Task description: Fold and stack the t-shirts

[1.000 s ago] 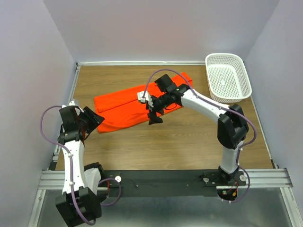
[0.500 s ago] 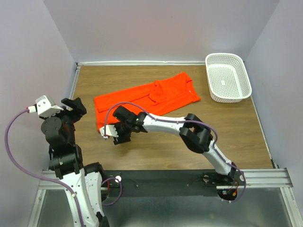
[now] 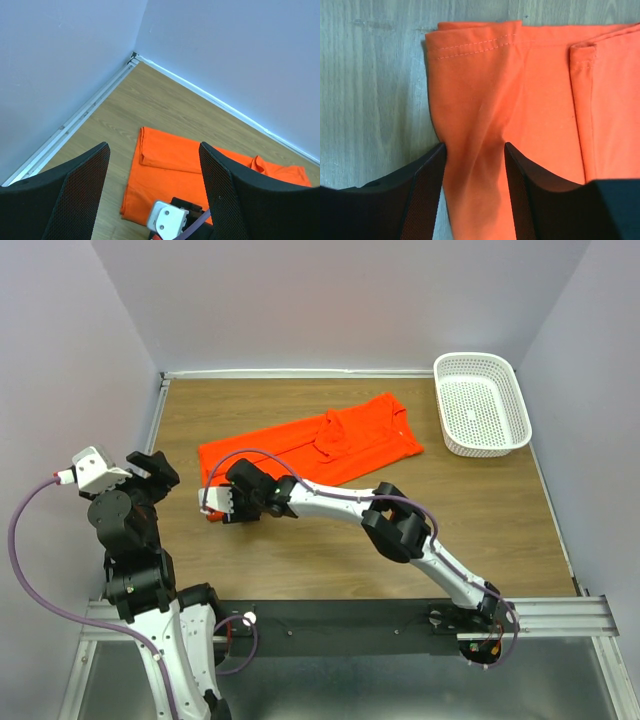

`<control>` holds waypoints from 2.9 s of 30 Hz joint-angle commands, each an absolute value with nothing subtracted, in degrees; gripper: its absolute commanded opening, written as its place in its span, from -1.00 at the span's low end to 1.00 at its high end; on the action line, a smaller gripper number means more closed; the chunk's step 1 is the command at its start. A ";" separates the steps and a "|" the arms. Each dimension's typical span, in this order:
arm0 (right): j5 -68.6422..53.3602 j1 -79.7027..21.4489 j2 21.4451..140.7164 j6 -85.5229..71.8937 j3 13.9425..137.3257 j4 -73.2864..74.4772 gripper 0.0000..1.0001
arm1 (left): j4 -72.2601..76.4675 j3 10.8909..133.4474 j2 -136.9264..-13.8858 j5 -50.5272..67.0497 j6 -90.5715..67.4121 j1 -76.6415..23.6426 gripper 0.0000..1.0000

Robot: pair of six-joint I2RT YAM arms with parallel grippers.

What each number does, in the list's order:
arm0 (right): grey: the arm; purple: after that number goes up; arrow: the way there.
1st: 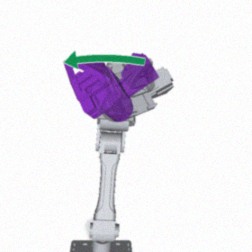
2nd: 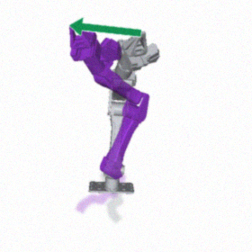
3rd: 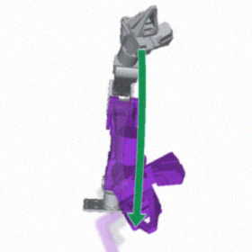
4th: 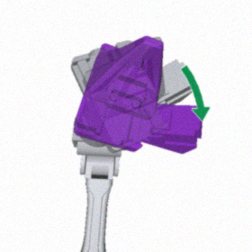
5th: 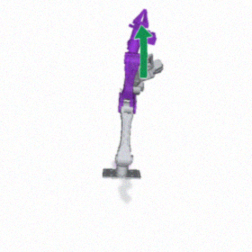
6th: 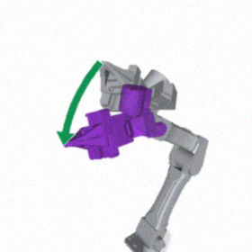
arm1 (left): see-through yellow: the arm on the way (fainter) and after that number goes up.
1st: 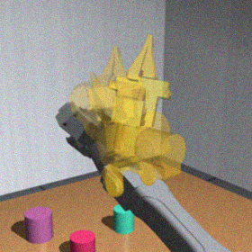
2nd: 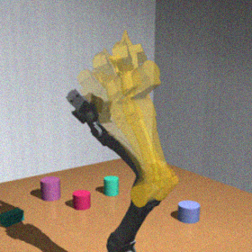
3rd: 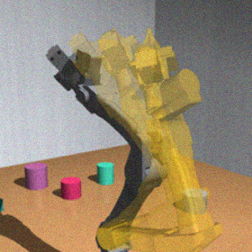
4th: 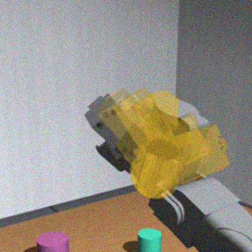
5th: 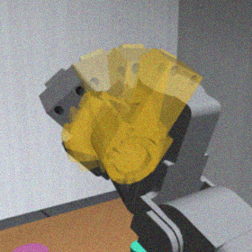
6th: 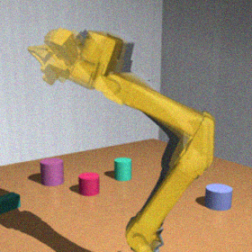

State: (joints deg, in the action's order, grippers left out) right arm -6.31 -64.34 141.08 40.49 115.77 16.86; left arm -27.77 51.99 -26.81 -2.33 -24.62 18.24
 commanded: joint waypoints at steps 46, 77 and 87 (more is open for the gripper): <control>-14.30 -39.32 58.97 28.15 39.72 19.34 0.97 | -6.94 44.12 -65.90 18.02 -29.89 -23.62 0.26; -34.19 -8.44 70.84 15.56 46.49 23.20 0.42 | -18.19 47.28 -87.10 1.15 -34.54 -65.12 -0.35; -34.72 -8.44 71.45 15.64 46.49 23.47 0.43 | -20.65 47.02 -87.54 -1.14 -34.98 -65.65 -0.71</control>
State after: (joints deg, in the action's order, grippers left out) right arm -32.91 -8.56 70.72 16.08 45.58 22.59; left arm -18.65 46.28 -87.02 2.26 -34.35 -65.12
